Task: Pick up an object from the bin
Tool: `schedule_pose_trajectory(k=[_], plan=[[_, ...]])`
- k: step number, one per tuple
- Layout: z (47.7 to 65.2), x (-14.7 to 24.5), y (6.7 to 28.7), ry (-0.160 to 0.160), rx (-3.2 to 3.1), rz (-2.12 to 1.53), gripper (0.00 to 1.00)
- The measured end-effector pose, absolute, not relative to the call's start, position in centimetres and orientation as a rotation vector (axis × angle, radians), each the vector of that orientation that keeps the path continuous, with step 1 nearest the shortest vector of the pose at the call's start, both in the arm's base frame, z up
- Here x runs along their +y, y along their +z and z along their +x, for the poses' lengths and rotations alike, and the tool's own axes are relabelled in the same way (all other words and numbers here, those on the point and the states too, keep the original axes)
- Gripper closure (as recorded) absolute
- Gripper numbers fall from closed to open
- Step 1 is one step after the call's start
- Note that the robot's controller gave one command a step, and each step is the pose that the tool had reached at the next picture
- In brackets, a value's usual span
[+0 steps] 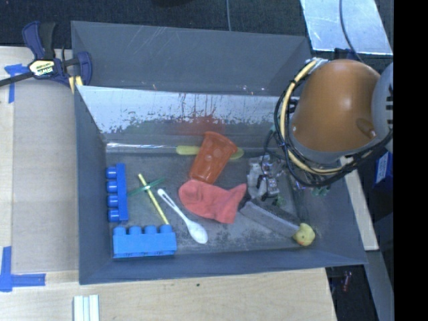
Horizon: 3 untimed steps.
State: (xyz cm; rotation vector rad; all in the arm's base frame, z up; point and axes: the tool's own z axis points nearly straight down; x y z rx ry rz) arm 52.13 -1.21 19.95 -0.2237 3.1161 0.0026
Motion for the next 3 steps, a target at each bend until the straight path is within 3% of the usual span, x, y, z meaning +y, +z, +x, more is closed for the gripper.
schedule_pose_trajectory(k=[1, 2, 3], plan=[[55.18, -0.18, 6.65, 0.001, 3.106, -0.326, 0.0], [55.3, -0.17, 7.13, 0.0, 3.1, -0.325, 1.0], [55.3, -0.17, 7.13, 0.0, 3.1, -0.325, 1.0]])
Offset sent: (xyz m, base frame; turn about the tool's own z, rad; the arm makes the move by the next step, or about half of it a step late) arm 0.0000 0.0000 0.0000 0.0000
